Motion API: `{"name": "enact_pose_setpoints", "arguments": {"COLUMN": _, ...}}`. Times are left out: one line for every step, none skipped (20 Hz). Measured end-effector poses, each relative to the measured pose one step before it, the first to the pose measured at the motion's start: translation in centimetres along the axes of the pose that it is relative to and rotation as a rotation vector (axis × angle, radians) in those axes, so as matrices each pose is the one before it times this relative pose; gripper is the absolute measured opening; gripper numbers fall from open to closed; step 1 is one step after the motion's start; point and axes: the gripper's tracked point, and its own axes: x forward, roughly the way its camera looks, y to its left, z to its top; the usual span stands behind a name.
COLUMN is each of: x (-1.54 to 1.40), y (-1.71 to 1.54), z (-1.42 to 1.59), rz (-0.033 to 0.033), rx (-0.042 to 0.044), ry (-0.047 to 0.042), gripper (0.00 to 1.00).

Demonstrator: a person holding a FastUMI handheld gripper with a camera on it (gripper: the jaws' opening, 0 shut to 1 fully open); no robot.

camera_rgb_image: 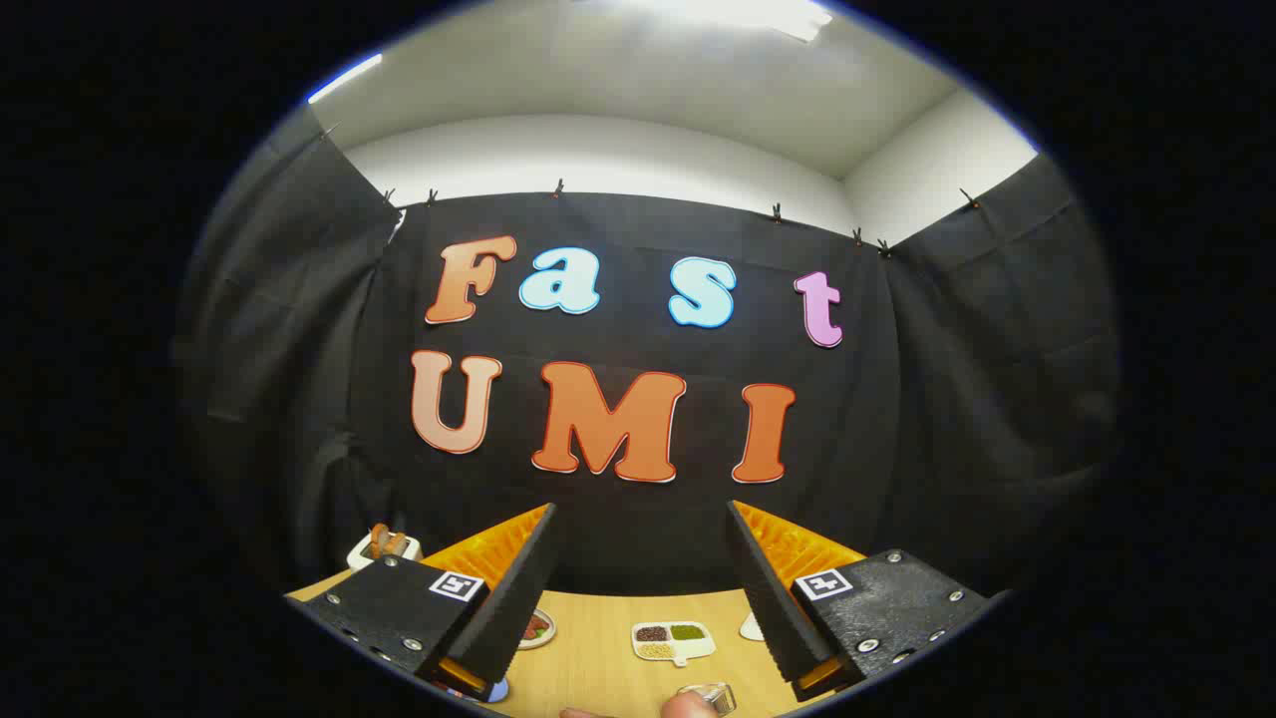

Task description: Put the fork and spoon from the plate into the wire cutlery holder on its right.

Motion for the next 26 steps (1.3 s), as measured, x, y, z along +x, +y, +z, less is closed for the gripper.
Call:
{"name": "enact_pose_setpoints", "arguments": {"x": 0.264, "y": 0.037, "z": -0.083, "rz": -0.00142, "rx": 0.00525, "ry": -0.00971, "gripper": 0.97}}
{"name": "enact_pose_setpoints", "arguments": {"x": 0.310, "y": -0.129, "z": 0.139, "rz": -0.00532, "rx": -0.00603, "ry": -0.01210, "gripper": 0.97}}
{"name": "enact_pose_setpoints", "arguments": {"x": 0.234, "y": -0.076, "z": 0.019, "rz": -0.00084, "rx": -0.01120, "ry": -0.00745, "gripper": 0.97}}
{"name": "enact_pose_setpoints", "arguments": {"x": 0.063, "y": 0.073, "z": -0.020, "rz": 0.00427, "rx": -0.01008, "ry": -0.00182, "gripper": 0.96}}
{"name": "enact_pose_setpoints", "arguments": {"x": -0.050, "y": 0.028, "z": -0.052, "rz": 0.00560, "rx": -0.00393, "ry": -0.00214, "gripper": 0.96}}
{"name": "enact_pose_setpoints", "arguments": {"x": -0.025, "y": -0.111, "z": 0.144, "rz": 0.00037, "rx": 0.00196, "ry": -0.00379, "gripper": 0.96}}
{"name": "enact_pose_setpoints", "arguments": {"x": 0.112, "y": -0.262, "z": 0.180, "rz": -0.00285, "rx": 0.00495, "ry": -0.00463, "gripper": 0.96}}
{"name": "enact_pose_setpoints", "arguments": {"x": 0.111, "y": -0.239, "z": 0.076, "rz": -0.00331, "rx": 0.00316, "ry": -0.00103, "gripper": 0.96}}
{"name": "enact_pose_setpoints", "arguments": {"x": 0.158, "y": -0.165, "z": -0.212, "rz": -0.00281, "rx": 0.00255, "ry": 0.00209, "gripper": 0.96}}
{"name": "enact_pose_setpoints", "arguments": {"x": 0.120, "y": -0.151, "z": -0.093, "rz": -0.00129, "rx": 0.00187, "ry": 0.00351, "gripper": 0.96}}
{"name": "enact_pose_setpoints", "arguments": {"x": 0.191, "y": -0.077, "z": -0.149, "rz": -0.00126, "rx": 0.00151, "ry": 0.00368, "gripper": 0.96}}
{"name": "enact_pose_setpoints", "arguments": {"x": 0.172, "y": -0.014, "z": -0.142, "rz": -0.00035, "rx": 0.00083, "ry": 0.00283, "gripper": 0.96}}
{"name": "enact_pose_setpoints", "arguments": {"x": 0.302, "y": 0.044, "z": -0.188, "rz": -0.00188, "rx": 0.00021, "ry": 0.00461, "gripper": 0.96}}
{"name": "enact_pose_setpoints", "arguments": {"x": 0.210, "y": 0.290, "z": -0.190, "rz": 0.00593, "rx": -0.00037, "ry": 0.00547, "gripper": 0.96}}
{"name": "enact_pose_setpoints", "arguments": {"x": 0.241, "y": 0.498, "z": -0.367, "rz": 0.00985, "rx": 0.00014, "ry": 0.01003, "gripper": 0.96}}
{"name": "enact_pose_setpoints", "arguments": {"x": 0.249, "y": 0.633, "z": -0.437, "rz": 0.01314, "rx": 0.00072, "ry": 0.01552, "gripper": 0.96}}
{"name": "enact_pose_setpoints", "arguments": {"x": 0.199, "y": 0.715, "z": -0.497, "rz": 0.01550, "rx": 0.00268, "ry": 0.01766, "gripper": 0.96}}
{"name": "enact_pose_setpoints", "arguments": {"x": 0.250, "y": 0.866, "z": -0.486, "rz": 0.01834, "rx": 0.00253, "ry": 0.01674, "gripper": 0.96}}
{"name": "enact_pose_setpoints", "arguments": {"x": 0.233, "y": 0.844, "z": -0.361, "rz": 0.01474, "rx": 0.00185, "ry": 0.01281, "gripper": 0.96}}
{"name": "enact_pose_setpoints", "arguments": {"x": 0.344, "y": 0.812, "z": -0.621, "rz": 0.01334, "rx": -0.00164, "ry": 0.01993, "gripper": 0.96}}
{"name": "enact_pose_setpoints", "arguments": {"x": 0.177, "y": 1.147, "z": -0.744, "rz": 0.02744, "rx": 0.00197, "ry": 0.02379, "gripper": 0.95}}
{"name": "enact_pose_setpoints", "arguments": {"x": 0.342, "y": 1.284, "z": -0.853, "rz": 0.02267, "rx": 0.00198, "ry": 0.03012, "gripper": 0.96}}
{"name": "enact_pose_setpoints", "arguments": {"x": 0.342, "y": 1.149, "z": -1.061, "rz": 0.02637, "rx": 0.00032, "ry": 0.03530, "gripper": 0.95}}
{"name": "enact_pose_setpoints", "arguments": {"x": 0.345, "y": 1.372, "z": -1.053, "rz": 0.02975, "rx": 0.00241, "ry": 0.03535, "gripper": 0.95}}
{"name": "enact_pose_setpoints", "arguments": {"x": 0.524, "y": 1.313, "z": -1.222, "rz": 0.02722, "rx": 0.00297, "ry": 0.04583, "gripper": 0.95}}
{"name": "enact_pose_setpoints", "arguments": {"x": 0.547, "y": 1.461, "z": -1.379, "rz": 0.03171, "rx": 0.00761, "ry": 0.04947, "gripper": 0.95}}
